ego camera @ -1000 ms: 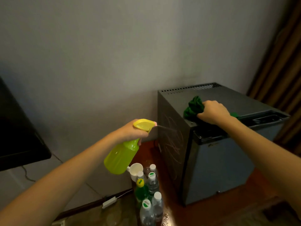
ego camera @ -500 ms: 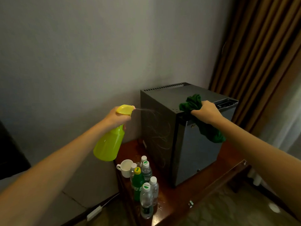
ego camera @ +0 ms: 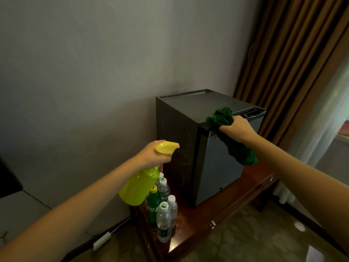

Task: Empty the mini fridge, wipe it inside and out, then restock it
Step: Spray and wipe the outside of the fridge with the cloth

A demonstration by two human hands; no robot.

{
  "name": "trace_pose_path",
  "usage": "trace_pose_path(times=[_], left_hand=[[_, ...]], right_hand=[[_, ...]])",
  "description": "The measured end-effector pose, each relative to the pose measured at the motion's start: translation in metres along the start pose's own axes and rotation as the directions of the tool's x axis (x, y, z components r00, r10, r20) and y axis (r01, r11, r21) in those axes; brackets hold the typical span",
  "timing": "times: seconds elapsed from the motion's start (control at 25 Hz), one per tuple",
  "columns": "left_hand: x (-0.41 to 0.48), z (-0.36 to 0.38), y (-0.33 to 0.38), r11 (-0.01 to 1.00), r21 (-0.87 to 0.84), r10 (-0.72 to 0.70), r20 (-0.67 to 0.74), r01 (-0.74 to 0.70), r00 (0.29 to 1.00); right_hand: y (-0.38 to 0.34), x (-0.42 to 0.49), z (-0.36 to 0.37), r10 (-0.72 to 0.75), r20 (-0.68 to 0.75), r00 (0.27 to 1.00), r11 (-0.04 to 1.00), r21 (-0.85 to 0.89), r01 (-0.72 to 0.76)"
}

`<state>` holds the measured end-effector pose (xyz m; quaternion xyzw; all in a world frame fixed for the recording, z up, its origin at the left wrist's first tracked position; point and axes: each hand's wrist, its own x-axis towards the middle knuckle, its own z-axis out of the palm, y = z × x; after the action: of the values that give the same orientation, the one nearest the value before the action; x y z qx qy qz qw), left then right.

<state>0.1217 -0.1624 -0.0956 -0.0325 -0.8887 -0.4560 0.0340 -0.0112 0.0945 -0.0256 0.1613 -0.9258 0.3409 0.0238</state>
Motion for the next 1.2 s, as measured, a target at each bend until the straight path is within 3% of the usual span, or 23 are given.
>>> trace_pose_path(times=[0.2,0.36,0.52,0.76,0.96,1.08,1.2], left_hand=[[0.000,0.015,-0.008,0.999,0.031,-0.027,-0.066,0.029,0.997],[-0.019,0.041,-0.007,0.991,-0.123,0.039,-0.084,-0.050,0.996],[-0.044,0.118,-0.032,0.947,-0.290,0.024,-0.357,-0.136,0.934],[-0.025,0.220,-0.085,0.936,-0.351,-0.196,-0.466,0.022,0.863],[0.022,0.264,-0.114,0.979,-0.168,-0.183,-0.482,0.115,0.857],[0.039,0.280,-0.133,0.959,-0.160,-0.283,-0.489,0.235,0.825],[0.049,0.289,-0.155,0.953,-0.183,-0.300,-0.491,0.240,0.817]], right_hand=[[0.011,-0.009,0.001,0.009,-0.004,1.000,0.997,0.071,-0.009],[0.023,-0.015,0.001,0.019,-0.005,1.000,0.993,0.116,-0.019],[0.040,-0.022,0.017,0.028,0.008,1.000,0.979,0.204,-0.029],[0.089,-0.051,0.075,0.103,0.131,0.986,0.925,0.351,-0.143],[0.127,-0.060,0.120,0.258,0.130,0.957,0.831,0.476,-0.289],[0.141,-0.057,0.136,0.281,0.197,0.939,0.804,0.486,-0.343],[0.150,-0.051,0.144,0.251,0.258,0.933,0.817,0.460,-0.347]])
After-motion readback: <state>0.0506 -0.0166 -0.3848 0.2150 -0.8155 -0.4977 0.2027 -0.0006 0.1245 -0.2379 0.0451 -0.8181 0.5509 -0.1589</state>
